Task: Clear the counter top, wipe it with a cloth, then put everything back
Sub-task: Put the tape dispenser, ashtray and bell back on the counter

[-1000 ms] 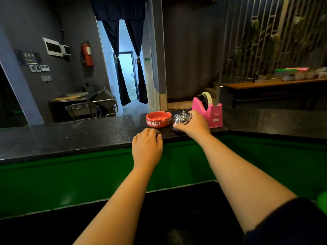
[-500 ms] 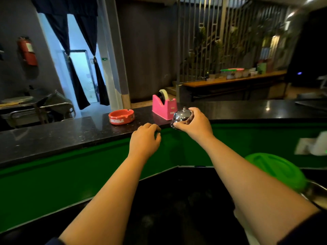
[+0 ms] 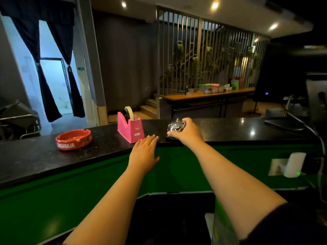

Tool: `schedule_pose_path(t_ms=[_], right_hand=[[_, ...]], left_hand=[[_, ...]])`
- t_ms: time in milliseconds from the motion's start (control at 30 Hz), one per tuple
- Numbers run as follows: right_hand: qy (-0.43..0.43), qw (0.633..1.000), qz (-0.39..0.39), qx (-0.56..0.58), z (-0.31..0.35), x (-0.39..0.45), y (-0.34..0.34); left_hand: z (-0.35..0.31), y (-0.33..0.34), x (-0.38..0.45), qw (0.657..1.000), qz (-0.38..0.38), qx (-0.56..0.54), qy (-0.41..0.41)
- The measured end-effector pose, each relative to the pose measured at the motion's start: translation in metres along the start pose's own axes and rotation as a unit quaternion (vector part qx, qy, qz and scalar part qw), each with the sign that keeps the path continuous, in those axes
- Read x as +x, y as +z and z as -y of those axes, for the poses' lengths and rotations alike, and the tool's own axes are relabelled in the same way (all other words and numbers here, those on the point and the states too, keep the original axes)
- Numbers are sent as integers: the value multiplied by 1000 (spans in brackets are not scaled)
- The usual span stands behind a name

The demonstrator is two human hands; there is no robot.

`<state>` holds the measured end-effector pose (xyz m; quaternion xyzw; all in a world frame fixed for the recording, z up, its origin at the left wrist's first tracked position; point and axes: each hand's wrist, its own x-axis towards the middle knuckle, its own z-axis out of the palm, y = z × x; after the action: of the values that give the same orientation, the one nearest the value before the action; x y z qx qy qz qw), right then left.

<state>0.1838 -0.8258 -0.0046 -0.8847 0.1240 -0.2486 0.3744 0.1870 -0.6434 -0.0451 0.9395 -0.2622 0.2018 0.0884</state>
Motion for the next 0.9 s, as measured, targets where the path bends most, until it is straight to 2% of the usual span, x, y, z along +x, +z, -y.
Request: schedule_pose_path(t_ms=[133,300,500,900], right_hand=[[1,999,20,-33,-5,13,13],[8,998,38,-45,-4,16,17],[-6,998,21,-53,-5,19,18],[56,993,41,-98,8,36,31]], left_hand=[[5,15,-3,999,-25,40,-5],[2,16,-5,999,-28,35,-14],[1,17,-6,999,-29,40,-13],[0,13,-6,998,2,62,-15]])
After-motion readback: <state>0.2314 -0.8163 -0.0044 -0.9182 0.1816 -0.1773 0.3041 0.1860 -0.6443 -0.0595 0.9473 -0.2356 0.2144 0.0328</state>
